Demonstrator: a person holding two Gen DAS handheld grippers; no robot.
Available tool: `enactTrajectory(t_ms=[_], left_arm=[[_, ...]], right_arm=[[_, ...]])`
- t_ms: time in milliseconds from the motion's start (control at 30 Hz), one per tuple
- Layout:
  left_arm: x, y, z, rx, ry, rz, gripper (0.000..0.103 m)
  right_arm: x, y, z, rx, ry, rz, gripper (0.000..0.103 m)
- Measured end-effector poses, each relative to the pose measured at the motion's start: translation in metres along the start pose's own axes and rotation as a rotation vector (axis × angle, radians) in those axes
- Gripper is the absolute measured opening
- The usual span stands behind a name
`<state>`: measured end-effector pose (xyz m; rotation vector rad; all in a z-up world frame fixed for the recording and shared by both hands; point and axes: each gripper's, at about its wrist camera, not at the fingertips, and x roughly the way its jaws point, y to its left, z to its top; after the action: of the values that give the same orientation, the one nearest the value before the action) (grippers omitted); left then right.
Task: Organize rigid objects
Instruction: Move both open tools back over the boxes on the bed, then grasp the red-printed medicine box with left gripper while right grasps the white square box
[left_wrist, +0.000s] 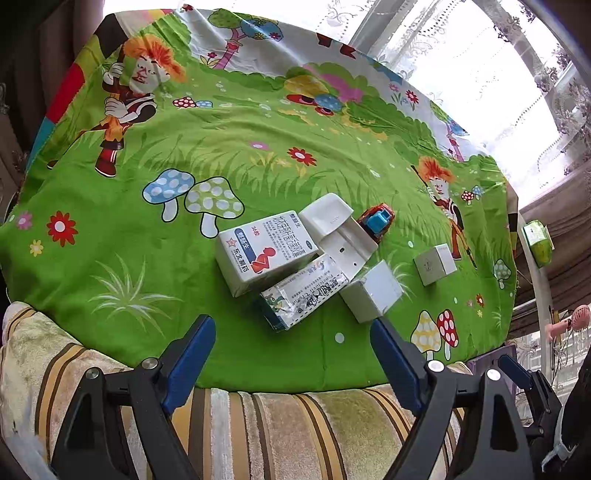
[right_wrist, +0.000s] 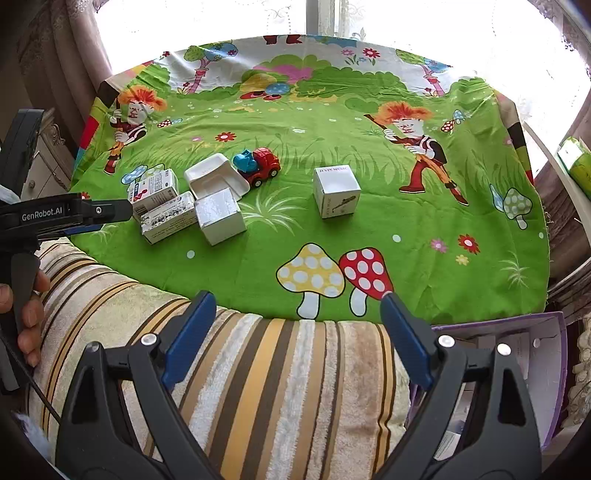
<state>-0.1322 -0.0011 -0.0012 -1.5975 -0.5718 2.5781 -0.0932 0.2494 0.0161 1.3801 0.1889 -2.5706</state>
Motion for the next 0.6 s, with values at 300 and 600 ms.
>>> enactTrajectory(t_ms=[300, 600], left_arm=[[0.009, 0.013, 0.031, -0.133, -0.032, 0.088, 0.091], [0.022, 0.022, 0.051, -0.283, -0.04, 0.134, 0.101]], right_arm=[[0.019, 0.02, 0.014, -0.066, 0.009, -0.009, 0.092], [0.035, 0.032, 0.028, -0.129, 0.007, 0.023, 0.092]])
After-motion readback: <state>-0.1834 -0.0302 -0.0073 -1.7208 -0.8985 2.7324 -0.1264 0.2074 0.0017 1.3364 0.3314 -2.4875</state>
